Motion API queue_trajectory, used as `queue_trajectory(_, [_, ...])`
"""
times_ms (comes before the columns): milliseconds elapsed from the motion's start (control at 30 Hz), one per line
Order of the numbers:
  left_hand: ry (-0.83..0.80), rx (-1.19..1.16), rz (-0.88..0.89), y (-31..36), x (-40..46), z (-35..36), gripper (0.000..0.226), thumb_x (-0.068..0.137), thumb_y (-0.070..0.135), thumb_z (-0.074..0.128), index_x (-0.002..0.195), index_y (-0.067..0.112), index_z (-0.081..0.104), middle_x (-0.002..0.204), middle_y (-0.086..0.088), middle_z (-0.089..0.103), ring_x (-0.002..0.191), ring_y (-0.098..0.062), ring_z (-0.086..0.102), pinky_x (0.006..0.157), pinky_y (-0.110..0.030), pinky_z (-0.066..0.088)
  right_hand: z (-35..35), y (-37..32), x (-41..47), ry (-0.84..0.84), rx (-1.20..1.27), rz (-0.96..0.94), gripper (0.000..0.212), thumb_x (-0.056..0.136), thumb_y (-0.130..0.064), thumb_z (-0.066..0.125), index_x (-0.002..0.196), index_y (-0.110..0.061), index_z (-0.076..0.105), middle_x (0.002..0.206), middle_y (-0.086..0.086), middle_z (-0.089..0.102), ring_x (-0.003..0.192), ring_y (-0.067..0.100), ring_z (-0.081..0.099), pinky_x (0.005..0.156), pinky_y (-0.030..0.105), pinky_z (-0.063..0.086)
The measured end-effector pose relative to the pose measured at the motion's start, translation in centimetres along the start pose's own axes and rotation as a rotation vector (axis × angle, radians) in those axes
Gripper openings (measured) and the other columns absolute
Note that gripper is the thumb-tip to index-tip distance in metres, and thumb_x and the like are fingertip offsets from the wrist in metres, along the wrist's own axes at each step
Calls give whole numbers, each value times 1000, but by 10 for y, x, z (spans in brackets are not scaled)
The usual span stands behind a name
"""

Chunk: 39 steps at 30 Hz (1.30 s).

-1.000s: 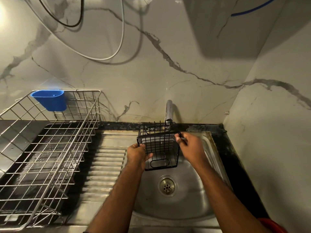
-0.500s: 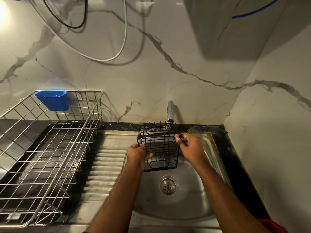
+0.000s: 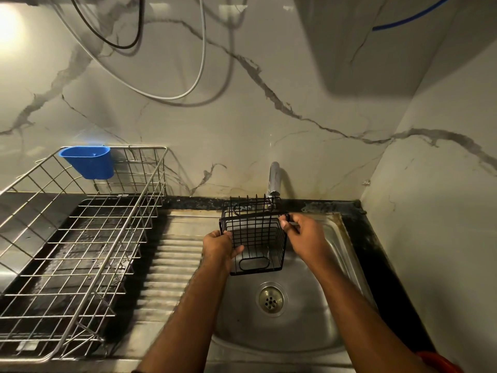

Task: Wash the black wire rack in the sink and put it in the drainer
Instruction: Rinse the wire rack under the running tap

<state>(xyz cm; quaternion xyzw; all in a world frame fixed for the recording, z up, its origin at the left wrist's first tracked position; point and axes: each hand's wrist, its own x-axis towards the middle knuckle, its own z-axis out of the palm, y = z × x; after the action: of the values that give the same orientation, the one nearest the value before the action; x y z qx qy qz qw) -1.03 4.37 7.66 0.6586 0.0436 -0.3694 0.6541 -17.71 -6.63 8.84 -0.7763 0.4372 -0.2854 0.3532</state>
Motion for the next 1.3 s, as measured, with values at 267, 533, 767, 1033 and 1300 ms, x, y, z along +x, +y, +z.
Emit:
queue_trajectory(267, [-5, 10, -9, 1, 0, 0, 7, 103, 1, 53, 109, 5, 55, 103, -11, 58, 81, -18, 60, 50, -30, 61, 0, -2, -1, -3, 7, 0, 30, 98, -38, 59, 120, -19, 67, 101, -1, 71, 92, 11, 65, 78, 31, 56])
queue_trajectory(533, [-8, -7, -10, 0, 0, 2, 11, 103, 1, 53, 113, 5, 54, 96, -8, 58, 80, -17, 61, 53, -31, 62, -3, -3, -1, -8, 32, -11, 28, 99, -35, 58, 118, -18, 68, 100, 0, 71, 93, 12, 65, 74, 24, 52])
queue_trajectory(767, [-6, -16, -27, 1, -1, 1, 20, 103, 0, 53, 123, 2, 54, 101, -10, 59, 81, -18, 61, 50, -30, 62, -2, -5, -1, -18, 25, -7, 28, 99, -36, 58, 119, -19, 67, 101, -1, 71, 93, 12, 65, 75, 27, 53])
queue_trajectory(1033, [-4, -16, -24, 1, -1, 0, 31, 103, 0, 53, 133, 0, 51, 115, -15, 59, 84, -19, 60, 47, -29, 60, -3, -4, -2, -19, 44, -1, 27, 99, -37, 58, 118, -20, 68, 100, -2, 71, 94, 12, 65, 76, 28, 53])
queue_trajectory(1300, [32, -11, -11, 2, 0, -3, 31, 103, 2, 54, 134, -1, 52, 130, -19, 57, 85, -20, 60, 45, -27, 59, 1, -8, 1, -53, 31, -4, 26, 99, -35, 57, 119, -21, 67, 105, -2, 71, 99, 12, 64, 76, 27, 50])
